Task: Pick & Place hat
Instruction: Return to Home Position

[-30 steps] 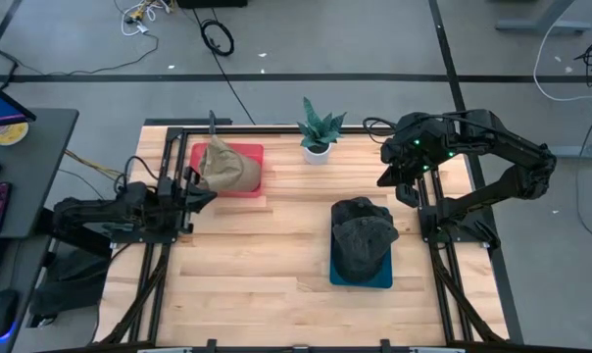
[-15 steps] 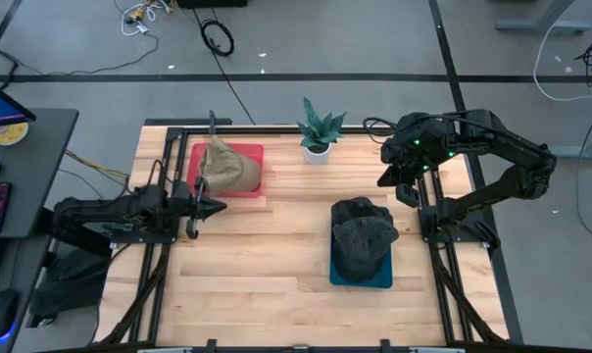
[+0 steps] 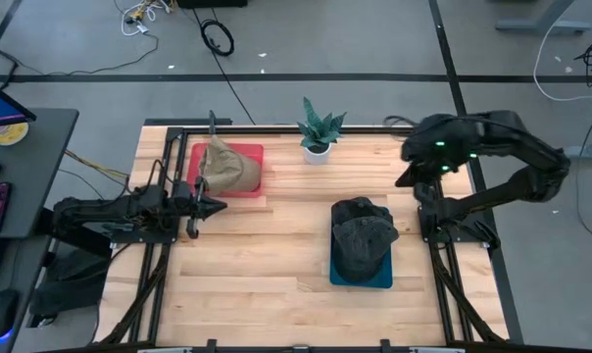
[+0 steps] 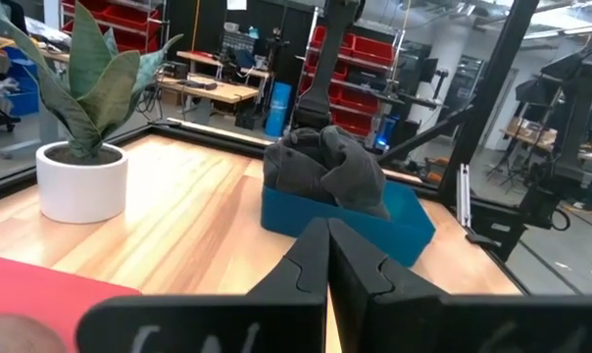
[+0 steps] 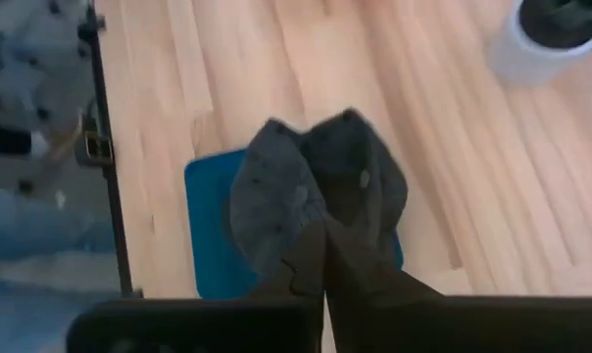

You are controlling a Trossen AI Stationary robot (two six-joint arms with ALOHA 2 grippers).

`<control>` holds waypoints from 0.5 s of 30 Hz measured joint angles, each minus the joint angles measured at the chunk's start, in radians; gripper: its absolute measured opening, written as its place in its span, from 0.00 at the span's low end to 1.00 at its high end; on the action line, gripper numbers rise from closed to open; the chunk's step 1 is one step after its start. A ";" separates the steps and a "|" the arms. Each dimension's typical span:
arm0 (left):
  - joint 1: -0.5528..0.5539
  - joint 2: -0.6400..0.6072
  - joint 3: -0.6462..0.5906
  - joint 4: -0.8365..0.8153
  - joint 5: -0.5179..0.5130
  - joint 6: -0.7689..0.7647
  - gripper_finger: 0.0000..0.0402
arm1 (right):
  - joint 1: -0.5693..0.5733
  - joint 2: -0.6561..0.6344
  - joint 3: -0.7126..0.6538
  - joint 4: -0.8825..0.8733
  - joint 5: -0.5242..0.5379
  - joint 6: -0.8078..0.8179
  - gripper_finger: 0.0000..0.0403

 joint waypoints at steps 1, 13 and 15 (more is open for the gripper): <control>0.000 0.000 0.000 0.003 -0.002 0.001 0.01 | 0.000 -0.033 -0.023 0.033 0.013 0.020 0.01; 0.000 0.000 0.000 0.018 0.002 0.003 0.01 | 0.037 -0.466 -0.575 0.601 0.007 0.205 0.01; 0.000 0.000 0.000 0.018 0.002 0.003 0.01 | 0.056 -0.525 -0.660 0.677 -0.009 0.237 0.00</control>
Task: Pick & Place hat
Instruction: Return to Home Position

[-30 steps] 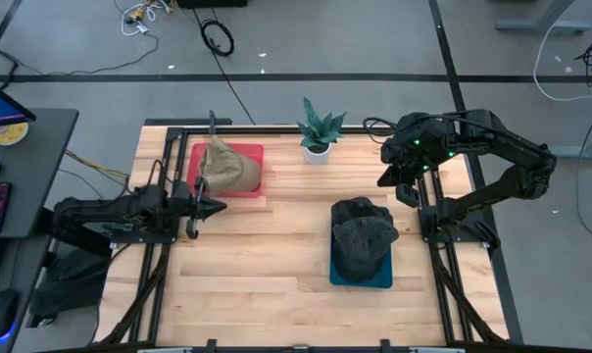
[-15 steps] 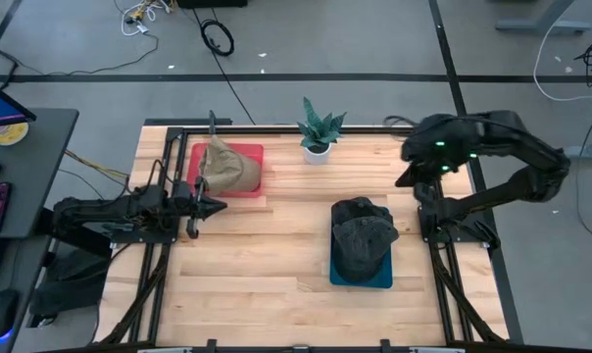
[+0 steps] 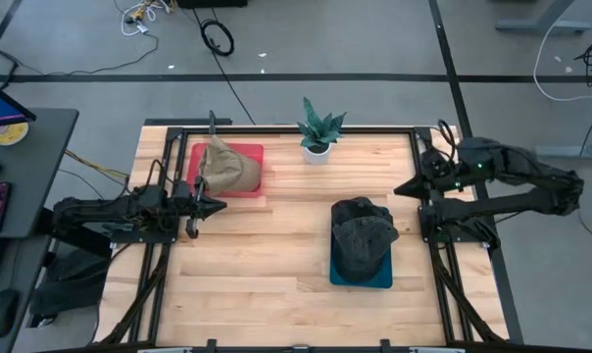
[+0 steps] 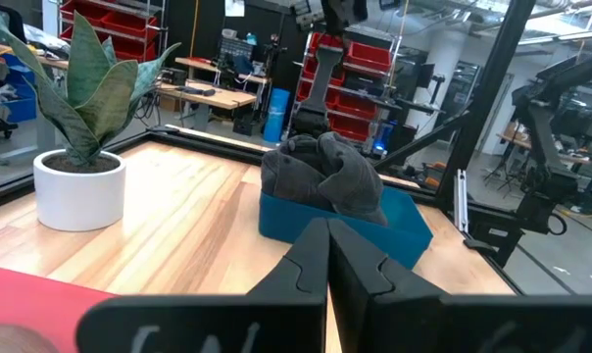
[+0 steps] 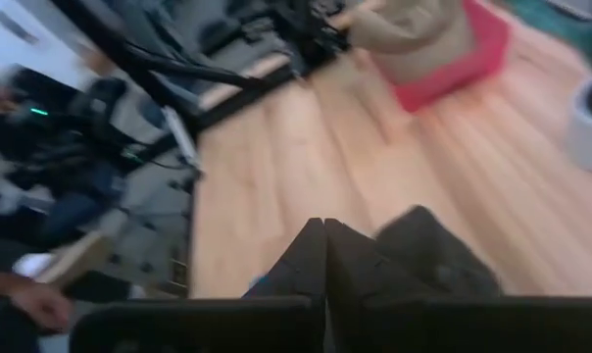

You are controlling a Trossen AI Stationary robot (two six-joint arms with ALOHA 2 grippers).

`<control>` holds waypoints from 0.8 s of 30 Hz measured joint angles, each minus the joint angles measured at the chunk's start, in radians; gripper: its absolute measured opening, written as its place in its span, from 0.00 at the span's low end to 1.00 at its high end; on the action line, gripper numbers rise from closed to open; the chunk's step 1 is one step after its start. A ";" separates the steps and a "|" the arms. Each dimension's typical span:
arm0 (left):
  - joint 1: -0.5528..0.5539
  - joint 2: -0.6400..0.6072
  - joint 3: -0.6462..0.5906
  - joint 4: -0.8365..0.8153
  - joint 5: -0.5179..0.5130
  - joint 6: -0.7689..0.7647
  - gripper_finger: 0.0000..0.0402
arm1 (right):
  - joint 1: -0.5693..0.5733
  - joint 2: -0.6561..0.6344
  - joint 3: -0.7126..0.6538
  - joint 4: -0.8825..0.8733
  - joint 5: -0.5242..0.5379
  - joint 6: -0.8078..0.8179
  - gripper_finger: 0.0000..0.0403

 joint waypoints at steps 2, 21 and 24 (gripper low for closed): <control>0.000 0.000 0.000 0.000 0.000 0.000 0.01 | 0.025 -0.052 -0.078 0.080 -0.007 0.021 0.00; 0.000 0.000 0.000 0.002 0.001 0.000 0.01 | 0.203 -0.488 -0.477 0.418 0.036 -0.003 0.00; 0.000 0.000 0.000 0.003 0.001 0.001 0.01 | 0.203 -0.551 -0.512 0.424 0.036 -0.007 0.00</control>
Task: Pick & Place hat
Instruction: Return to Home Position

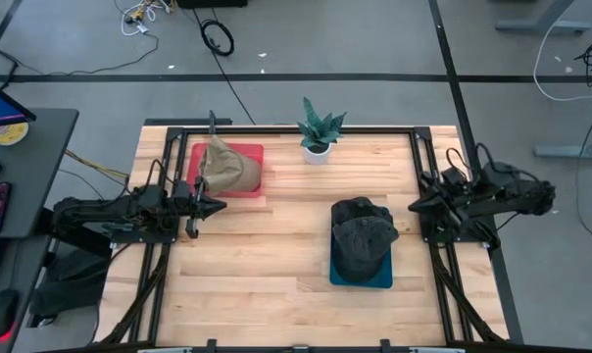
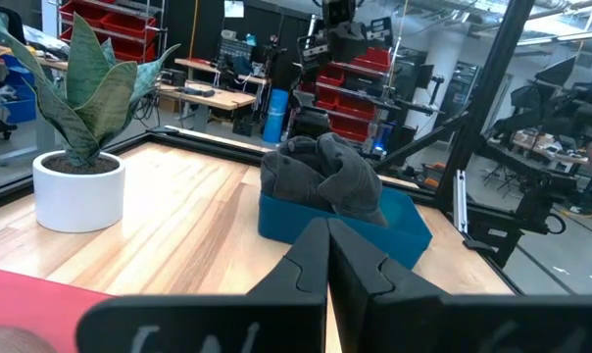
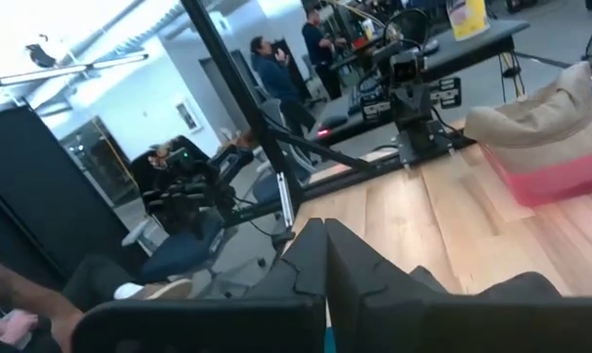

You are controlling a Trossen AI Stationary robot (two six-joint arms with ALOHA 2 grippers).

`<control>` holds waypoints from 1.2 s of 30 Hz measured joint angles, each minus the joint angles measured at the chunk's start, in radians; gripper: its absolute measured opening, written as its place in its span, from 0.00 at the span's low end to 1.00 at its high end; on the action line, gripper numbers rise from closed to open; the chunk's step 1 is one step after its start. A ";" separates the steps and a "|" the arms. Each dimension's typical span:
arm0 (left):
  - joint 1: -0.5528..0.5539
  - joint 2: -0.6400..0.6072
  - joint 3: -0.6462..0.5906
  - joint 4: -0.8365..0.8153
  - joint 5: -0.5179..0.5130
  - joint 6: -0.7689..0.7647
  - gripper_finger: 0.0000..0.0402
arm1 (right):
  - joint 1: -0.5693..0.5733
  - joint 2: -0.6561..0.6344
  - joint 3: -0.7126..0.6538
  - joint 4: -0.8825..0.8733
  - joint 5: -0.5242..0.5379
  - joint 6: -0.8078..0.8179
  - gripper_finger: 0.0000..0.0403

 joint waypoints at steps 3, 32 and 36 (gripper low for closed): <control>0.000 0.000 0.000 0.000 0.000 0.000 0.01 | 0.000 -0.061 -0.039 0.007 0.003 0.000 0.00; 0.000 0.000 0.000 -0.015 0.000 -0.001 0.01 | -0.024 -0.075 -0.510 0.626 0.117 -0.283 0.00; 0.000 0.000 0.000 -0.015 0.000 0.000 0.01 | -0.034 -0.075 -0.510 0.537 0.117 -0.344 0.00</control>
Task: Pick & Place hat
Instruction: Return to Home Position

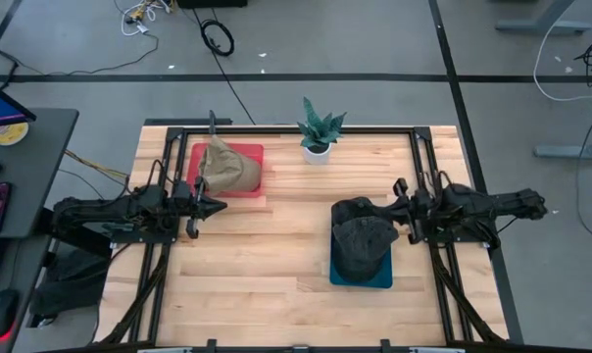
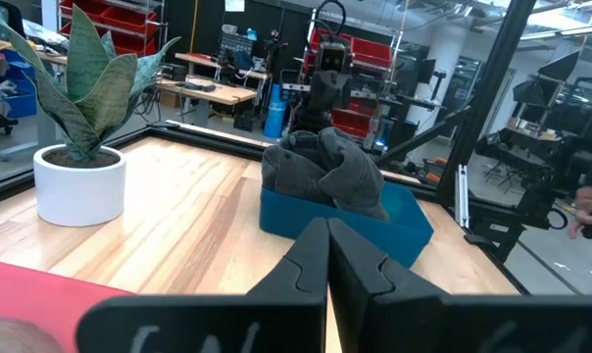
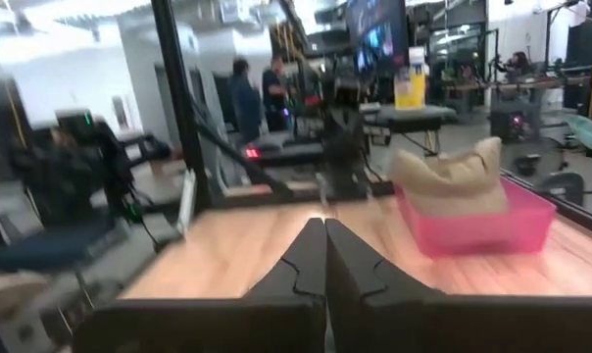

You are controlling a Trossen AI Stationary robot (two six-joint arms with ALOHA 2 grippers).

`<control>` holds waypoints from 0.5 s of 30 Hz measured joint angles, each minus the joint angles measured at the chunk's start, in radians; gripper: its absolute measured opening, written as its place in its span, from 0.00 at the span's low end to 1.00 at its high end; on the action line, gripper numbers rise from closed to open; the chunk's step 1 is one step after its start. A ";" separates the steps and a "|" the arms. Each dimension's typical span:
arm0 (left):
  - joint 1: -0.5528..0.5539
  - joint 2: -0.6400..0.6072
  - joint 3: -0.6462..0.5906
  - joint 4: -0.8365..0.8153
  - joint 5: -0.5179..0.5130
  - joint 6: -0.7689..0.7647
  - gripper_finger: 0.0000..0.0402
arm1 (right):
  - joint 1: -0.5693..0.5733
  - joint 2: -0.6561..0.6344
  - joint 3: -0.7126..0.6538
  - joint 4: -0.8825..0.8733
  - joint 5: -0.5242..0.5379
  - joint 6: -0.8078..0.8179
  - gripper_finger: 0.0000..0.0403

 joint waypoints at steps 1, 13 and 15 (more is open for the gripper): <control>0.000 0.000 0.000 0.000 0.000 -0.001 0.01 | -0.003 0.000 0.000 -0.017 0.000 -0.018 0.00; 0.000 0.000 0.000 0.000 0.000 0.000 0.01 | -0.015 0.002 0.000 -0.085 0.001 -0.071 0.00; 0.000 0.000 0.000 0.000 0.000 -0.001 0.01 | -0.015 0.002 0.000 -0.085 0.001 -0.077 0.01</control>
